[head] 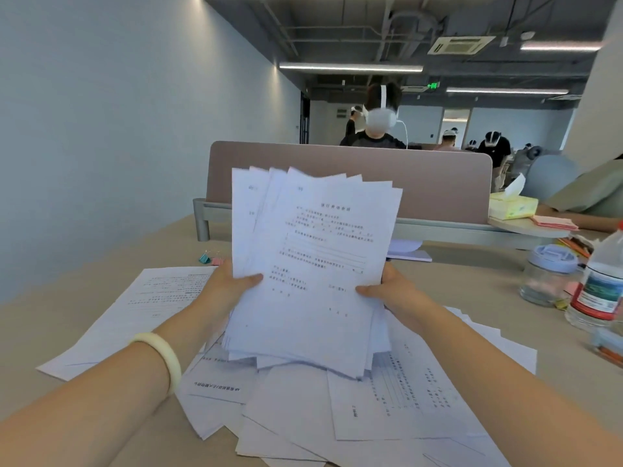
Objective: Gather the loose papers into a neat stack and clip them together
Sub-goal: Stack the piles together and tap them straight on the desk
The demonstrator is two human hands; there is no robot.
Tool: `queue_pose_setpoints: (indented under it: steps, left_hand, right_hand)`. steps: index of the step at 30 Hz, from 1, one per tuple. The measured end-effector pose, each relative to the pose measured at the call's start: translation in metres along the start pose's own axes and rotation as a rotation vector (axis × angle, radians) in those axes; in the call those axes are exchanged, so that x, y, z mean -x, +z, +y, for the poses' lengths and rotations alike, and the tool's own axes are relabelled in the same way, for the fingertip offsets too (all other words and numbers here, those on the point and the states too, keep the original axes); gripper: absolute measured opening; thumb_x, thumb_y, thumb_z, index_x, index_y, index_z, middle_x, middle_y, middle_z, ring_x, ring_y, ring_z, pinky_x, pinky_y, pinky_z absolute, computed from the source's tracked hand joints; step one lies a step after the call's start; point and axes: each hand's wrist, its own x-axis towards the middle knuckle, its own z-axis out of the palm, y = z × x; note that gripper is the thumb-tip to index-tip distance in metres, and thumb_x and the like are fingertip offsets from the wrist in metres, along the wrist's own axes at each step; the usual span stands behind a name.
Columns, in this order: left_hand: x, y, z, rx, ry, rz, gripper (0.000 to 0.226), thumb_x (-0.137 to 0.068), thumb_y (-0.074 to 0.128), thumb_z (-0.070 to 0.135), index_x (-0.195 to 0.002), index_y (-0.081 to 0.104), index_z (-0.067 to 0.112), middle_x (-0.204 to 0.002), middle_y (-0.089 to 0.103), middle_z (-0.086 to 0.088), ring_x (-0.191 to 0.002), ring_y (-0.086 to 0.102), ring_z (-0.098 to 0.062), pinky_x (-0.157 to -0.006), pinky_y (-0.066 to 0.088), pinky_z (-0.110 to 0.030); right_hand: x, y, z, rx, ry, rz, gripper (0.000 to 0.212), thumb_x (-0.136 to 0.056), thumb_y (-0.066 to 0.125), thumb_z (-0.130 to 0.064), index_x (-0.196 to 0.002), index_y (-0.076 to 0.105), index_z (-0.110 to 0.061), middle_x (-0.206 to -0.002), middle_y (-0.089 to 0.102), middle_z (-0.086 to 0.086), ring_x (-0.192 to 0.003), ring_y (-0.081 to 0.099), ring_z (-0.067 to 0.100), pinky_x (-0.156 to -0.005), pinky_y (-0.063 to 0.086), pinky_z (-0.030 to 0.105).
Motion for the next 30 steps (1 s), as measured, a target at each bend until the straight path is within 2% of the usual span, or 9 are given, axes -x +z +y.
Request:
queue_pose_setpoints:
  steps: [2,5,9,12,15,18,22,26,30]
  left_hand:
    - [0.003,0.004,0.018,0.017,0.107,-0.02,0.049,-0.086,0.065,0.013,-0.132,0.05,0.015,-0.126,0.062,-0.005,-0.111,0.061,-0.029,-0.098,0.046,-0.052]
    - [0.007,0.011,0.043,0.028,0.175,-0.024,0.047,-0.084,0.067,0.019,-0.129,0.054,0.015,-0.122,0.064,-0.004,-0.11,0.062,-0.026,-0.097,0.048,-0.045]
    - [0.015,0.021,0.054,-0.049,0.152,-0.052,0.064,-0.057,0.082,0.052,-0.113,0.065,0.026,-0.111,0.07,0.004,-0.105,0.064,-0.024,-0.096,0.049,-0.044]
    - [0.023,0.035,0.055,0.003,0.179,-0.115,0.025,-0.074,0.077,0.025,-0.094,0.063,0.034,-0.098,0.068,0.011,-0.094,0.064,-0.016,-0.087,0.05,-0.036]
    - [0.026,0.049,0.054,0.023,0.209,-0.068,0.016,-0.081,0.071,0.019,-0.091,0.062,0.027,-0.093,0.065,0.01,-0.088,0.063,-0.017,-0.082,0.049,-0.034]
    - [0.028,0.056,0.066,0.048,0.271,0.032,0.02,-0.084,0.068,0.017,-0.101,0.058,0.02,-0.095,0.062,0.002,-0.082,0.061,-0.018,-0.075,0.048,-0.029]
    - [0.03,0.058,0.089,0.105,0.305,-0.021,0.024,-0.082,0.07,0.018,-0.104,0.062,0.018,-0.091,0.066,0.008,-0.081,0.064,-0.012,-0.069,0.051,-0.027]
    - [0.035,0.056,0.06,0.067,0.152,-0.146,0.042,-0.078,0.073,0.022,-0.118,0.061,0.018,-0.113,0.069,-0.001,-0.102,0.066,-0.022,-0.088,0.053,-0.041]
    - [0.043,0.068,0.028,0.046,0.127,-0.091,0.027,-0.086,0.066,0.016,-0.112,0.061,0.011,-0.108,0.068,-0.006,-0.082,0.065,-0.015,-0.064,0.051,-0.027]
  right_hand:
    - [0.001,-0.007,-0.019,-0.043,-0.083,0.028,0.049,-0.088,0.059,0.005,-0.13,0.051,-0.02,-0.132,0.059,0.002,-0.12,0.057,0.022,-0.105,0.044,0.042]
    - [0.009,-0.021,-0.048,-0.091,-0.185,0.052,0.043,-0.088,0.059,0.003,-0.126,0.055,-0.015,-0.129,0.062,0.006,-0.115,0.062,0.023,-0.101,0.047,0.042]
    - [0.025,-0.023,-0.065,-0.054,-0.239,0.036,0.046,-0.087,0.064,-0.005,-0.129,0.052,-0.015,-0.123,0.066,0.001,-0.107,0.066,0.016,-0.088,0.057,0.03]
    - [0.029,-0.014,-0.059,-0.026,-0.213,0.097,0.043,-0.086,0.068,-0.014,-0.127,0.055,-0.017,-0.122,0.067,0.001,-0.11,0.065,0.02,-0.097,0.051,0.041]
    - [0.032,-0.005,-0.054,-0.02,-0.222,0.232,0.028,-0.091,0.061,-0.017,-0.119,0.056,-0.02,-0.119,0.065,0.0,-0.112,0.062,0.021,-0.097,0.048,0.037]
    - [0.035,0.0,-0.066,-0.023,-0.263,0.315,0.025,-0.096,0.052,-0.018,-0.121,0.055,-0.022,-0.113,0.064,-0.002,-0.107,0.062,0.021,-0.086,0.049,0.032]
    - [0.032,-0.011,-0.091,-0.072,-0.353,0.303,0.022,-0.096,0.053,-0.018,-0.117,0.055,-0.024,-0.11,0.066,-0.008,-0.099,0.064,0.014,-0.086,0.052,0.032]
    - [0.032,-0.011,-0.059,-0.039,-0.255,0.305,0.047,-0.085,0.069,-0.025,-0.128,0.052,-0.016,-0.121,0.065,0.0,-0.111,0.063,0.021,-0.094,0.052,0.041]
    - [0.036,-0.007,-0.029,-0.054,-0.207,0.381,0.035,-0.092,0.061,-0.021,-0.125,0.053,-0.016,-0.121,0.063,0.0,-0.11,0.061,0.02,-0.094,0.05,0.037]
